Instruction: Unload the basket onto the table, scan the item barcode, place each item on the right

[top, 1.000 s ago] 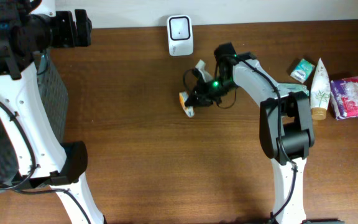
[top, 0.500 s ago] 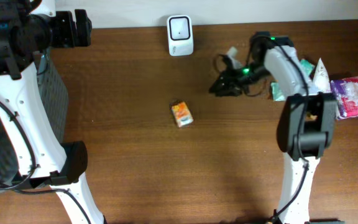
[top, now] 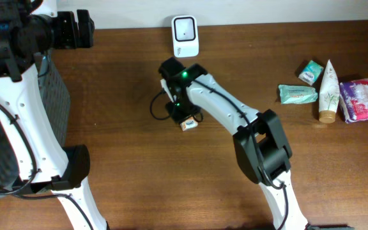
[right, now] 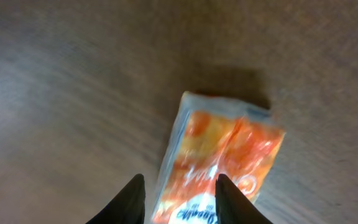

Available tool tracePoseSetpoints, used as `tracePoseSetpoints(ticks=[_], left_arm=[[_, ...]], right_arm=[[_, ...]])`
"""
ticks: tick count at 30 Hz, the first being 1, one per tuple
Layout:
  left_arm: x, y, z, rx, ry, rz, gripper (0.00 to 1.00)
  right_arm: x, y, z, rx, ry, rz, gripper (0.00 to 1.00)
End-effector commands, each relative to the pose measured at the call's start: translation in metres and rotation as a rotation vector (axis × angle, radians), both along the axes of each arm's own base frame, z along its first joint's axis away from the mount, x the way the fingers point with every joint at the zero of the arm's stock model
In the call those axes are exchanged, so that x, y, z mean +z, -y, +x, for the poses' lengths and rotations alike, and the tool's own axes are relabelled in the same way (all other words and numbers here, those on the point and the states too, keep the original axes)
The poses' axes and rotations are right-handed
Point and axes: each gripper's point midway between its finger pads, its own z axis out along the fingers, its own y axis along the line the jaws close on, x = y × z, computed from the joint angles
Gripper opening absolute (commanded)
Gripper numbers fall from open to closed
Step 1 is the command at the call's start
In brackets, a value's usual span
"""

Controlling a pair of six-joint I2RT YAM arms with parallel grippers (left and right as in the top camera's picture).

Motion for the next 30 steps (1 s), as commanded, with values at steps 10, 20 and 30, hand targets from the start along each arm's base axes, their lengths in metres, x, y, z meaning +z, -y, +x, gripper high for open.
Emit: tracePoseSetpoints(ticks=[10, 20, 30], left_arm=[[0.002, 0.001, -0.001, -0.002, 0.003, -0.009, 0.99], [0.002, 0.001, -0.001, -0.003, 0.003, -0.009, 0.99], [0.002, 0.001, -0.001, -0.002, 0.003, -0.009, 0.99]], right_arm=[[-0.031, 0.002, -0.01, -0.034, 0.038, -0.059, 0.04], [0.051, 0.008, 0.022, -0.19, -0.371, 0.816, 0.04], [-0.03, 0.115, 0.021, -0.505, -0.4, 0.715, 0.26]])
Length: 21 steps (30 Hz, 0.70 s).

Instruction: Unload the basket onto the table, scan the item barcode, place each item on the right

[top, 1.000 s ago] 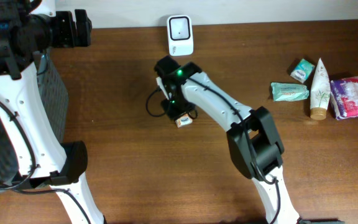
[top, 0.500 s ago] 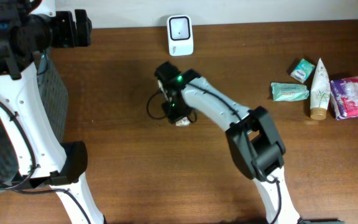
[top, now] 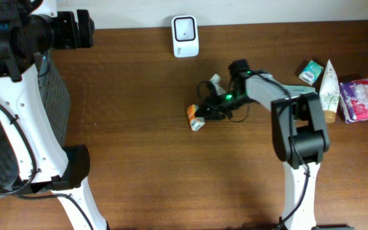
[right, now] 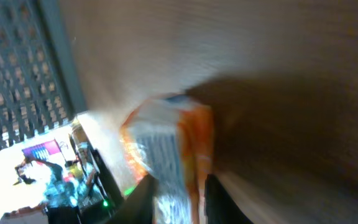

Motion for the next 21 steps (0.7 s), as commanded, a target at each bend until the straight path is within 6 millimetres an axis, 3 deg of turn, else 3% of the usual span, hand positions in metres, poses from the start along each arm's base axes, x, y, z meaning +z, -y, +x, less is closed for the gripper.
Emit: tracePoseSetpoints(ticks=[1, 4, 7, 13, 15, 21], left_arm=[[0.002, 0.001, -0.001, -0.003, 0.003, -0.009, 0.99], [0.002, 0.001, -0.001, -0.004, 0.003, -0.009, 0.99], [0.002, 0.001, -0.001, -0.003, 0.003, -0.009, 0.99], [0.002, 0.001, -0.001, -0.005, 0.003, -0.009, 0.99], [0.002, 0.001, -0.001, -0.005, 0.003, -0.009, 0.99], [0.002, 0.001, -0.001, -0.005, 0.003, -0.009, 0.99]], right_arm=[[-0.009, 0.049, 0.014, -0.096, -0.028, -0.101, 0.29], [0.015, 0.066, 0.022, -0.093, -0.017, -0.098, 0.34], [0.038, 0.059, 0.017, 0.004, 0.028, -0.09, 0.39], [0.018, 0.008, 0.0, 0.198, 0.123, -0.213, 0.42], [0.006, 0.005, 0.006, 0.171, 0.127, -0.326, 0.42], [-0.003, 0.004, 0.007, 0.176, 0.146, -0.391, 0.44]])
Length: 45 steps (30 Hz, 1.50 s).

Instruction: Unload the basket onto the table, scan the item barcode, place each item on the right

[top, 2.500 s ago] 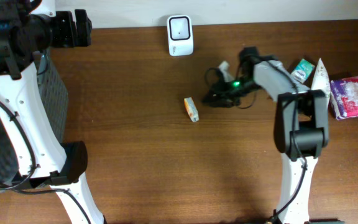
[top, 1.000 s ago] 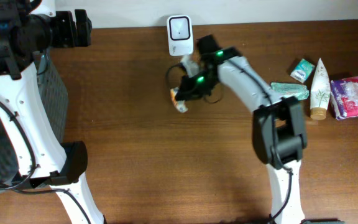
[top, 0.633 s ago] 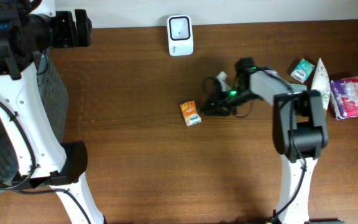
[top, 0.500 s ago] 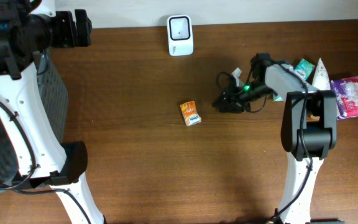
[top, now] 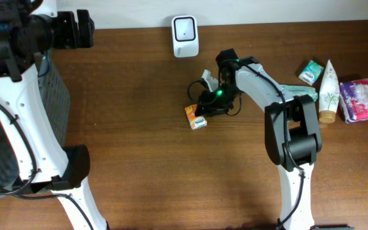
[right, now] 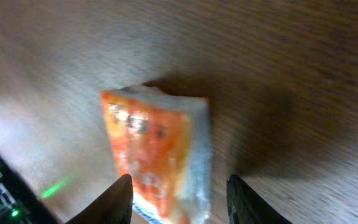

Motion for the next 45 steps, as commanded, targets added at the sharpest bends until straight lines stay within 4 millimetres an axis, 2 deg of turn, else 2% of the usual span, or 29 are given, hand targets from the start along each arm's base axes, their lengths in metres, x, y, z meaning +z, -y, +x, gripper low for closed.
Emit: tracePoseSetpoints(ticks=[1, 7, 8, 9, 11, 13, 15, 17, 19, 23, 26, 31, 37, 45], left_arm=[[0.002, 0.001, -0.001, -0.005, 0.003, -0.009, 0.99], [0.002, 0.001, -0.001, -0.005, 0.003, -0.009, 0.99], [0.002, 0.001, -0.001, -0.005, 0.003, -0.009, 0.99], [0.002, 0.001, -0.001, -0.005, 0.003, -0.009, 0.99], [0.002, 0.001, -0.001, -0.005, 0.003, -0.009, 0.99], [0.002, 0.001, -0.001, -0.005, 0.003, -0.009, 0.99], [0.002, 0.001, -0.001, -0.005, 0.003, -0.009, 0.99], [0.002, 0.001, -0.001, -0.005, 0.003, -0.009, 0.99], [0.002, 0.001, -0.001, -0.005, 0.003, -0.009, 0.99], [0.002, 0.001, -0.001, -0.005, 0.003, -0.009, 0.99], [0.002, 0.002, -0.001, -0.005, 0.003, -0.009, 0.99], [0.002, 0.001, -0.001, -0.005, 0.003, -0.009, 0.99], [0.002, 0.001, -0.001, -0.005, 0.003, -0.009, 0.99], [0.002, 0.001, -0.001, -0.005, 0.003, -0.009, 0.99]], right_arm=[[-0.006, 0.006, 0.001, -0.011, 0.003, -0.044, 0.44], [-0.023, -0.02, -0.022, 0.023, -0.031, 0.046, 0.43], [-0.026, -0.023, -0.024, 0.015, -0.037, 0.044, 0.31], [-0.026, -0.024, -0.024, 0.014, -0.038, 0.045, 0.06], [-0.018, -0.03, -0.023, -0.01, -0.065, 0.098, 0.04], [0.002, -0.041, -0.02, -0.019, -0.091, 0.232, 0.04], [0.049, -0.051, -0.006, -0.032, -0.107, 0.499, 0.04], [0.096, -0.044, 0.013, -0.016, -0.053, 0.742, 0.04], [0.118, -0.03, 0.027, -0.028, -0.013, 0.836, 0.04], [0.145, -0.015, 0.04, 0.004, 0.071, 0.991, 0.04], [0.151, -0.016, 0.053, 0.036, 0.137, 1.0, 0.04], [0.164, -0.019, 0.07, 0.021, 0.114, 1.0, 0.04], [0.167, -0.035, 0.065, 0.075, 0.141, 1.008, 0.04], [0.165, -0.038, 0.066, 0.067, 0.145, 0.994, 0.04]])
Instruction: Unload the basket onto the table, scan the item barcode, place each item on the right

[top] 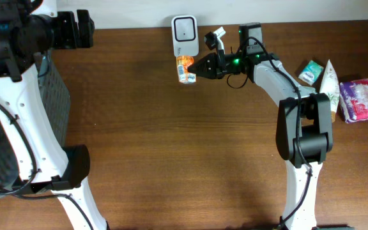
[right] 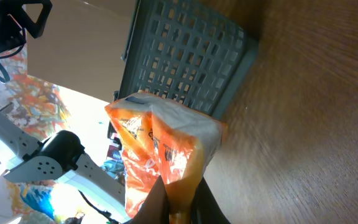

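An orange and white packet hangs off the table just below the white barcode scanner at the back edge. My right gripper is shut on the packet's right end. In the right wrist view the packet fills the middle, pinched between the dark fingers. Of the left arm only its white base and links show at the far left; its gripper is out of view.
A dark mesh basket stands at the left edge, seen also as the basket in the wrist view. At the right lie a small green box, a teal pouch, a white tube and a pink pack.
My right gripper, then open around the packet lying mid-table, is now shut on it and holds it raised just in front of the scanner at the back.
The packet first lay on the table below the scanner with my right gripper open over it. It then lay further right, and the gripper stood by it at differing angles, still open. Now the packet is gripped and held up by the scanner.
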Available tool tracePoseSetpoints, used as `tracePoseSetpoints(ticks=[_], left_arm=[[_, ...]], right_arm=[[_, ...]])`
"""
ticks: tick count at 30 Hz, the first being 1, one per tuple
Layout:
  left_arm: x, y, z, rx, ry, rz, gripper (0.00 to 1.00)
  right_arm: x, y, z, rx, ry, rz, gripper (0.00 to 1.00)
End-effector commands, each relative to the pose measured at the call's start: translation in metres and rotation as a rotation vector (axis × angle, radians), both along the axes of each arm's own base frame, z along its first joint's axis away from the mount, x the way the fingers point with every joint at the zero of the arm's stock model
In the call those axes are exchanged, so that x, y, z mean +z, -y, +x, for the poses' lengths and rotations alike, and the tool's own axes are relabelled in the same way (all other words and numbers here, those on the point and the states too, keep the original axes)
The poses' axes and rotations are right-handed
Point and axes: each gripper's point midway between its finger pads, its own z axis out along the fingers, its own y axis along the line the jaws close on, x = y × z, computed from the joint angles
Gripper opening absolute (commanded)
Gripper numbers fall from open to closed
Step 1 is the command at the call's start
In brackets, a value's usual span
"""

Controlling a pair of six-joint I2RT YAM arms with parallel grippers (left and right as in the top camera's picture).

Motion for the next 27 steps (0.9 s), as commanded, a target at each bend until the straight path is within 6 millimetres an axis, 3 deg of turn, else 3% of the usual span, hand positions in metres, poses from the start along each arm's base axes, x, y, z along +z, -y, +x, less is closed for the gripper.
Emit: tracePoseSetpoints(ticks=[1, 4, 9, 12, 14, 15, 17, 22, 24, 27], left_arm=[[0.002, 0.001, -0.001, -0.004, 0.003, -0.009, 0.99], [0.002, 0.001, -0.001, -0.004, 0.003, -0.009, 0.99], [0.002, 0.001, -0.001, -0.004, 0.003, -0.009, 0.99], [0.002, 0.001, -0.001, -0.005, 0.003, -0.009, 0.99], [0.002, 0.001, -0.001, -0.004, 0.003, -0.009, 0.99], [0.002, 0.001, -0.001, -0.005, 0.003, -0.009, 0.99], [0.002, 0.001, -0.001, -0.004, 0.003, -0.009, 0.99], [0.002, 0.001, -0.001, -0.004, 0.003, -0.009, 0.99], [0.002, 0.001, -0.001, -0.004, 0.003, -0.009, 0.99], [0.002, 0.001, -0.001, -0.004, 0.003, -0.009, 0.99]], right_arm=[[0.004, -0.004, 0.0, 0.008, 0.008, 0.002, 0.04], [-0.006, -0.012, 0.007, -0.043, -0.032, -0.062, 0.04], [-0.07, -0.035, 0.037, -0.315, -0.037, -0.428, 0.04], [-0.09, -0.011, 0.055, -0.447, 0.09, -0.754, 0.04], [-0.076, 0.037, 0.083, -0.592, 0.291, -1.111, 0.04], [-0.057, 0.057, 0.099, -0.663, 0.424, -1.266, 0.04], [-0.027, 0.073, 0.122, -0.705, 0.69, -1.445, 0.04], [0.009, 0.052, 0.165, -0.655, 1.157, -1.485, 0.04], [0.012, 0.045, 0.175, -0.628, 1.266, -1.481, 0.04], [-0.004, 0.017, 0.176, -0.421, 1.455, -1.414, 0.04]])
